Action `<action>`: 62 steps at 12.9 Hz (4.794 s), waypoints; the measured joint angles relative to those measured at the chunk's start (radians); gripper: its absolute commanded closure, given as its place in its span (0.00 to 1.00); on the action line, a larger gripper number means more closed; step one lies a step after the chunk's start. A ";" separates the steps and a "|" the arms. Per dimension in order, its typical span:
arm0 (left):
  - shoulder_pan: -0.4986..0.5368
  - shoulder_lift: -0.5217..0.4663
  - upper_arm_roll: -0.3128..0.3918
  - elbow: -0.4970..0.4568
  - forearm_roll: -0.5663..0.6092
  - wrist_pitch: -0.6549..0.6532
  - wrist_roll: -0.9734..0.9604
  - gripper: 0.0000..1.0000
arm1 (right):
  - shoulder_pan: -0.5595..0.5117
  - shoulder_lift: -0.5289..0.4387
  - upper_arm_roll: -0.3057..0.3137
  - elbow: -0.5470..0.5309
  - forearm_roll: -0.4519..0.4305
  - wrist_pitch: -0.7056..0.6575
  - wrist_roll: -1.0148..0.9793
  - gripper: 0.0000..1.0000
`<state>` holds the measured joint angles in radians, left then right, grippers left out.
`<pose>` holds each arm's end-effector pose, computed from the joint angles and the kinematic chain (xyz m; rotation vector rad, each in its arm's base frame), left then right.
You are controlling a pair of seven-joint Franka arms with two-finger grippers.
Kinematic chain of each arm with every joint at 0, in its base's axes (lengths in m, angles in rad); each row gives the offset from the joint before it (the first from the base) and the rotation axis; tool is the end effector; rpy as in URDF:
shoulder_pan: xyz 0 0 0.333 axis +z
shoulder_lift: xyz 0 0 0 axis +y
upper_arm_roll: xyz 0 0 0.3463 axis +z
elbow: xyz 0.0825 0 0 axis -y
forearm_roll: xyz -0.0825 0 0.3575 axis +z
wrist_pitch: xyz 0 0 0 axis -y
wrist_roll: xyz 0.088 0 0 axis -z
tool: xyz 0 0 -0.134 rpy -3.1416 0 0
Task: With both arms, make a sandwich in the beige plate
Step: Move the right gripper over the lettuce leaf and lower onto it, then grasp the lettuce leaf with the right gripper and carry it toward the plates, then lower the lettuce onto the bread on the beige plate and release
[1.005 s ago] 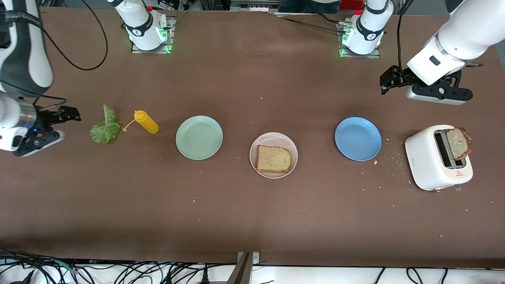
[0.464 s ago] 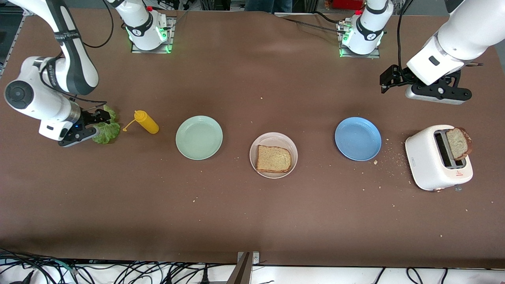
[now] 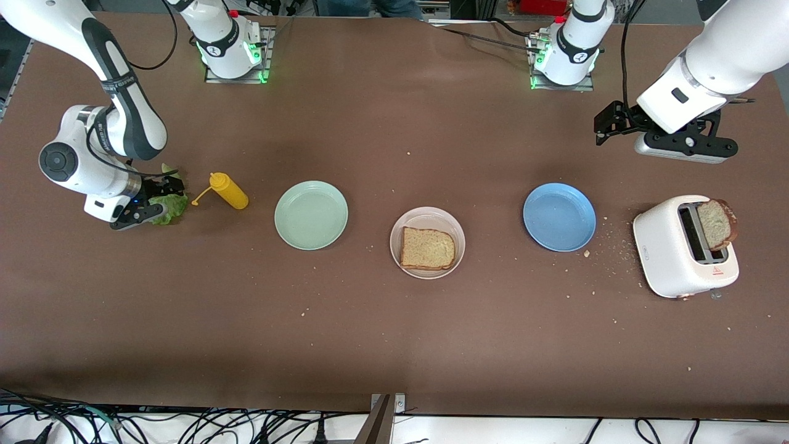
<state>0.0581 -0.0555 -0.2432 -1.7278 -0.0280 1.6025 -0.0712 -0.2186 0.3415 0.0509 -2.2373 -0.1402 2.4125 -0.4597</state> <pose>0.4961 -0.0999 0.5885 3.1293 -0.1741 -0.1140 0.5113 -0.0896 0.2269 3.0532 0.6234 -0.2771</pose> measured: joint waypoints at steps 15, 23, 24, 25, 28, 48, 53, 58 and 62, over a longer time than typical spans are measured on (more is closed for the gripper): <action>0.012 0.000 -0.001 0.000 -0.003 -0.005 0.000 0.00 | 0.000 0.027 -0.003 0.037 -0.002 -0.033 -0.018 1.00; 0.012 0.000 -0.001 0.000 -0.003 -0.011 0.000 0.00 | 0.016 -0.026 0.089 0.393 -0.005 -0.498 -0.067 1.00; 0.012 0.000 -0.001 0.000 -0.003 -0.011 0.000 0.00 | 0.018 -0.034 0.123 0.437 -0.005 -0.546 -0.067 1.00; 0.012 0.000 -0.001 0.000 -0.003 -0.011 0.000 0.00 | 0.020 -0.041 0.163 0.487 -0.005 -0.597 -0.065 1.00; 0.012 0.000 -0.001 0.000 -0.003 -0.012 0.000 0.00 | 0.040 -0.048 0.283 0.628 0.004 -0.702 0.024 1.00; 0.013 0.000 -0.002 0.000 -0.003 -0.012 0.000 0.00 | 0.692 0.370 0.294 0.832 -0.253 -0.042 0.736 1.00; 0.013 0.000 -0.002 0.000 -0.003 -0.012 0.000 0.00 | 0.760 0.445 0.225 0.893 -0.255 0.008 0.887 1.00; 0.014 0.000 -0.002 0.000 -0.003 -0.012 0.000 0.00 | 0.805 0.481 0.203 0.924 -0.258 0.069 0.979 1.00; 0.014 0.000 -0.002 0.000 -0.003 -0.012 0.000 0.00 | 0.806 0.486 0.193 0.926 -0.340 0.082 0.980 1.00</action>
<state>0.0721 -0.0555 -0.2452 -1.7278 -0.0313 1.5904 -0.0712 0.5874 0.8274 0.2434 -1.3118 -0.4803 2.4943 0.5198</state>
